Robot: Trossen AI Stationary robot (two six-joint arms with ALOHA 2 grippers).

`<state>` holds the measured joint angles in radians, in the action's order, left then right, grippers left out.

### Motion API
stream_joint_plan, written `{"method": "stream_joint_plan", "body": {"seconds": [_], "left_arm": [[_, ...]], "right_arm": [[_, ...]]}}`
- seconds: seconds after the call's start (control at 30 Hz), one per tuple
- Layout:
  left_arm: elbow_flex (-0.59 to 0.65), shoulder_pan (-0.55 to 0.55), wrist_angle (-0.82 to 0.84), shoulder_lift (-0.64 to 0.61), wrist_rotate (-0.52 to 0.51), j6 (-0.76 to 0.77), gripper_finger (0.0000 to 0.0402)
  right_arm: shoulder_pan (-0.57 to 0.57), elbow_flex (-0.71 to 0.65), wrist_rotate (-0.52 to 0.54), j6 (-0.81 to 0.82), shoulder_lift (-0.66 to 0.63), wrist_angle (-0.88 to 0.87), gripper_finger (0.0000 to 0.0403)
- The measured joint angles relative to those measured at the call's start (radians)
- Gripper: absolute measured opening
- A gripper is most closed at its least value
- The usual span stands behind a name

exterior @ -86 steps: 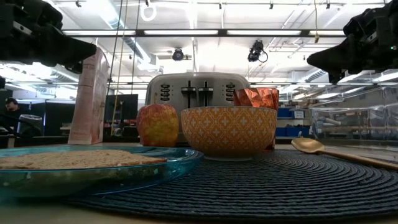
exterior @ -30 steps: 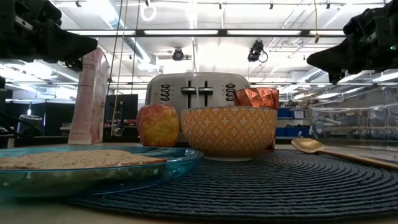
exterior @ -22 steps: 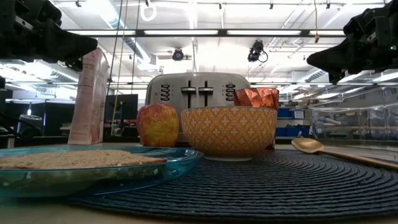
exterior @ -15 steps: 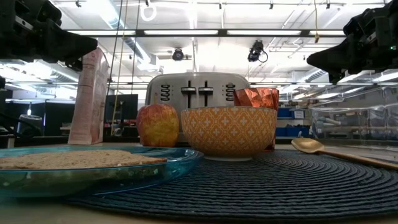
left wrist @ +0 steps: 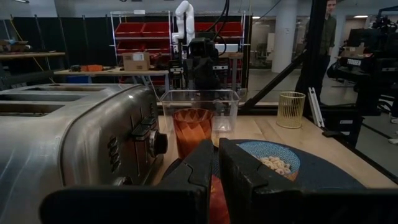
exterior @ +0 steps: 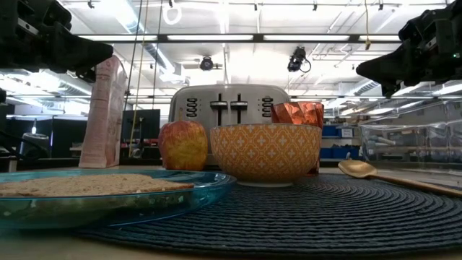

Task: Arrange a breakfast setting
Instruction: Return to Home Position

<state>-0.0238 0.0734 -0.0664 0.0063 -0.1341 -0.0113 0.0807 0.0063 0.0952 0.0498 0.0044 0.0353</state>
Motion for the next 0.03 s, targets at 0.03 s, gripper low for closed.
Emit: {"method": "stream_joint_plan", "body": {"seconds": [0.03], "left_arm": [[0.000,0.000,0.000,0.000,0.000,0.000,0.0036]], "right_arm": [[0.000,0.000,0.000,0.000,0.000,0.000,0.0062]]}}
